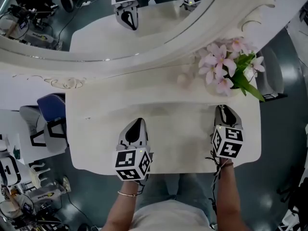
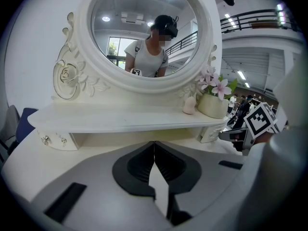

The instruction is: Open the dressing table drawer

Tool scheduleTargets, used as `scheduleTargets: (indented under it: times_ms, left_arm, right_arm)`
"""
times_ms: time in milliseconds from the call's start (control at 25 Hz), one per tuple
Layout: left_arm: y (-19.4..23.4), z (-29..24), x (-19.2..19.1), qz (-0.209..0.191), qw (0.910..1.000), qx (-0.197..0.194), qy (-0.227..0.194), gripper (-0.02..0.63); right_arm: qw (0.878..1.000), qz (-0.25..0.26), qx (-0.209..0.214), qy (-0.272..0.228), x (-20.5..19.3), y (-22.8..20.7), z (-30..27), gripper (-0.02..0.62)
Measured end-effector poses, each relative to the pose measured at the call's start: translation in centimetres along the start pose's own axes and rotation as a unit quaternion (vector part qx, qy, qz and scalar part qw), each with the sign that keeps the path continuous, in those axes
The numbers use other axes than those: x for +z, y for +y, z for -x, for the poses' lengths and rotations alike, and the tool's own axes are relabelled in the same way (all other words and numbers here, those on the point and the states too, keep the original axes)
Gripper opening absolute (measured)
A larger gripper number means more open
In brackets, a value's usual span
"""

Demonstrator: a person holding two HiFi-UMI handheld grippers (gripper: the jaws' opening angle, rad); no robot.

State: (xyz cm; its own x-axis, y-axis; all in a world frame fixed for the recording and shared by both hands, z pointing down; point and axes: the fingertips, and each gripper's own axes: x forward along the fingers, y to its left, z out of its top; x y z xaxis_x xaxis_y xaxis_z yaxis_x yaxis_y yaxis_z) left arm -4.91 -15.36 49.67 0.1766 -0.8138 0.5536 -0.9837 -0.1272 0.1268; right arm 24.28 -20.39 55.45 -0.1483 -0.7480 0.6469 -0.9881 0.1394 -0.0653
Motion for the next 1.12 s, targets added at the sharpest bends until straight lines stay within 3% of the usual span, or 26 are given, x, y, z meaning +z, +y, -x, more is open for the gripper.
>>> scheduleTargets:
  times_ms: [1120]
  left_arm:
    - [-0.9,0.6,-0.9,-0.005,1.0000,-0.005,0.004,0.018]
  right_arm:
    - [1.000,-0.005,0.009,0.004,-1.6,0.1,1.5,0.099]
